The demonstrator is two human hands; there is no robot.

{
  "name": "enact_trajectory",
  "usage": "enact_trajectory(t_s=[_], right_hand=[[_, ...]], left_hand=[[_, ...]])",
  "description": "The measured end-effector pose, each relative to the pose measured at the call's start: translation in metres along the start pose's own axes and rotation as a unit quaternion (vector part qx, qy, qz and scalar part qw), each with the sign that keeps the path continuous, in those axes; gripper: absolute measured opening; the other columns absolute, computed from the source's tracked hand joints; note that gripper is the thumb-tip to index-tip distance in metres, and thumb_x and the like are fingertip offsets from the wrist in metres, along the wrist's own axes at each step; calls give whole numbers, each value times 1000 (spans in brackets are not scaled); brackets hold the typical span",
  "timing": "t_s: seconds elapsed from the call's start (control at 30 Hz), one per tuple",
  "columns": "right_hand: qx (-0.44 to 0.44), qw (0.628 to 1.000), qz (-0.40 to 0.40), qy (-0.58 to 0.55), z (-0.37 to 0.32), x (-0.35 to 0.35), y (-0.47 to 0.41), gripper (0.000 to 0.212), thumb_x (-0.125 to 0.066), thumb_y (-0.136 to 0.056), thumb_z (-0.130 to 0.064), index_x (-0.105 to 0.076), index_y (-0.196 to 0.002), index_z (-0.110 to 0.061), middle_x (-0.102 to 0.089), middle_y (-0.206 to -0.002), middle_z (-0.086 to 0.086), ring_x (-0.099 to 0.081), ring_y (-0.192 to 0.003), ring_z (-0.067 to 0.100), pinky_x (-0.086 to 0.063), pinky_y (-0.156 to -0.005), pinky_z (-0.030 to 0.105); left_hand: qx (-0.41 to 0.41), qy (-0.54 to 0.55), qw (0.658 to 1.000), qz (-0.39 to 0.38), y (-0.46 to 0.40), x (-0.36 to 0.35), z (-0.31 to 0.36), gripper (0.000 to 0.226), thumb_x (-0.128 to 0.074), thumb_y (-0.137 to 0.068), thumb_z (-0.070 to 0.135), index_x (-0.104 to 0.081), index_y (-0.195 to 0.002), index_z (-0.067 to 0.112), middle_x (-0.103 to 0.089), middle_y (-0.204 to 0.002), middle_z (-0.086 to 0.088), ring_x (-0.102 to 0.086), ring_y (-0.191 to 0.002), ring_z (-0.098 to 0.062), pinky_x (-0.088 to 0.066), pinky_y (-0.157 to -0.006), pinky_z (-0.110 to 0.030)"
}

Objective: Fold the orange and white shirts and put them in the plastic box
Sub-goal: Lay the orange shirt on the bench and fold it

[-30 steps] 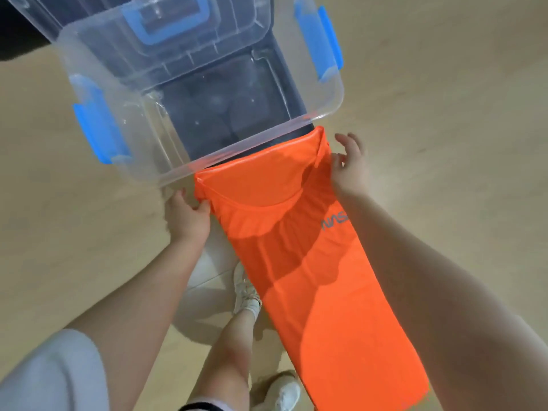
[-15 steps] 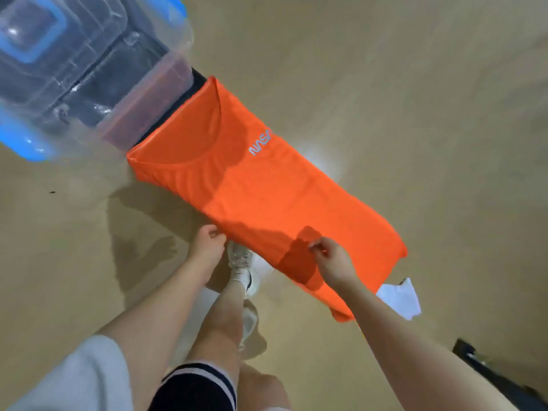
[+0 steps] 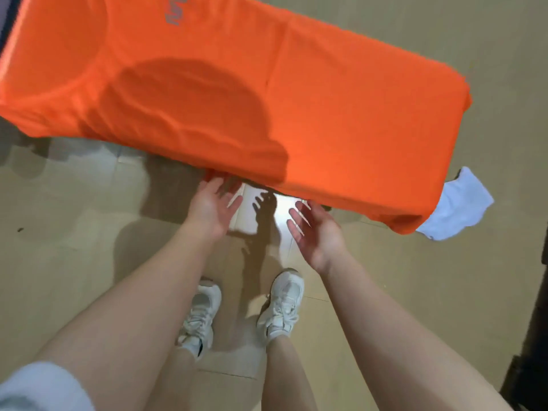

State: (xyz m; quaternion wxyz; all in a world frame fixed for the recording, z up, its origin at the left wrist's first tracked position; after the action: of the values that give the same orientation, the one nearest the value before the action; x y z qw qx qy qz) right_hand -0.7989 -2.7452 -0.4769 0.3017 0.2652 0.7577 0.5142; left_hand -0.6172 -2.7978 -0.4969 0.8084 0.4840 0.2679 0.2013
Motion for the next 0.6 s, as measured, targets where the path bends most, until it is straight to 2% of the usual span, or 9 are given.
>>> enact_trajectory(t_s=[0.07,0.13,0.17,0.27,0.3,0.37,0.47,0.53,0.6], right_hand=[[-5,995,-17,-98,11,-8,-25,15,-38,-98,-18,-53,-96,-15,-58,-108,3,-54,-109,23,-45,-91,35],[-4,984,-29,-174,20,-12,-42,17,-35,-98,-18,-52,-96,-14,-55,-122,7,-49,-123,25,-39,-99,38],[2,978,-38,-206,24,-12,-47,19,-34,-97,-18,-53,-98,-14,-53,-127,8,-47,-127,24,-36,-102,38],[26,963,-88,-255,32,-14,-60,21,-34,-95,-18,-54,-90,-19,-58,-119,1,-45,-130,18,-30,-109,39],[35,959,-105,-259,32,-15,-61,20,-35,-94,-17,-53,-84,-20,-59,-112,-1,-47,-128,17,-29,-110,39],[49,953,-124,-271,31,-15,-57,17,-39,-91,-14,-53,-80,-19,-61,-101,-1,-52,-120,18,-33,-108,40],[60,949,-116,-286,30,-8,-42,13,-48,-90,-19,-59,-95,-16,-65,-98,3,-57,-109,21,-43,-102,39],[57,956,-81,-277,32,0,-29,17,-51,-90,-22,-60,-103,-15,-67,-99,4,-61,-104,19,-50,-94,34],[44,960,-23,-276,36,13,-15,16,-54,-90,-22,-61,-102,-13,-71,-93,4,-66,-90,15,-55,-82,29]], left_hand=[[-1,43,999,-26,-18,2,-5,18,-36,-94,15,-50,-99,26,-57,-95,6,-55,-93,-17,-38,-100,-38],[-11,61,997,-48,-29,6,-8,21,-33,-94,14,-48,-95,29,-57,-96,7,-51,-102,-19,-37,-92,-35],[-19,64,996,-60,-34,7,-8,24,-31,-94,13,-49,-96,30,-57,-99,7,-48,-110,-20,-35,-95,-36],[-16,81,992,-92,-45,6,-12,30,-29,-92,11,-53,-102,26,-56,-104,5,-44,-122,-22,-26,-108,-41],[-10,84,991,-104,-45,4,-13,26,-31,-92,12,-55,-94,24,-56,-100,4,-48,-118,-22,-27,-107,-41],[-6,72,988,-140,-40,0,-13,21,-38,-90,15,-55,-82,21,-61,-89,3,-57,-101,-19,-36,-100,-39],[-1,45,987,-157,-24,1,-16,20,-41,-92,15,-59,-89,22,-73,-82,4,-66,-84,-14,-52,-85,-31],[11,41,991,-128,-11,11,-21,15,-44,-94,17,-59,-93,19,-75,-79,3,-70,-78,-11,-56,-79,-28],[14,47,997,-64,4,26,-24,10,-49,-93,16,-58,-95,17,-74,-84,1,-69,-78,-10,-57,-72,-26]])
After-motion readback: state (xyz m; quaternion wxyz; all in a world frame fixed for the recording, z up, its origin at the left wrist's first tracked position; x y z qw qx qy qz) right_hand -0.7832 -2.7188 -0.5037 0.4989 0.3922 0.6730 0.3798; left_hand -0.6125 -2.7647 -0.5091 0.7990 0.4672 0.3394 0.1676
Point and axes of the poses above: each hand's wrist, its own y-axis away from the middle knuckle, its own x-axis out of the back of the hand, z = x × y, the point moved 7 cm from there along -y, towards the middle knuckle
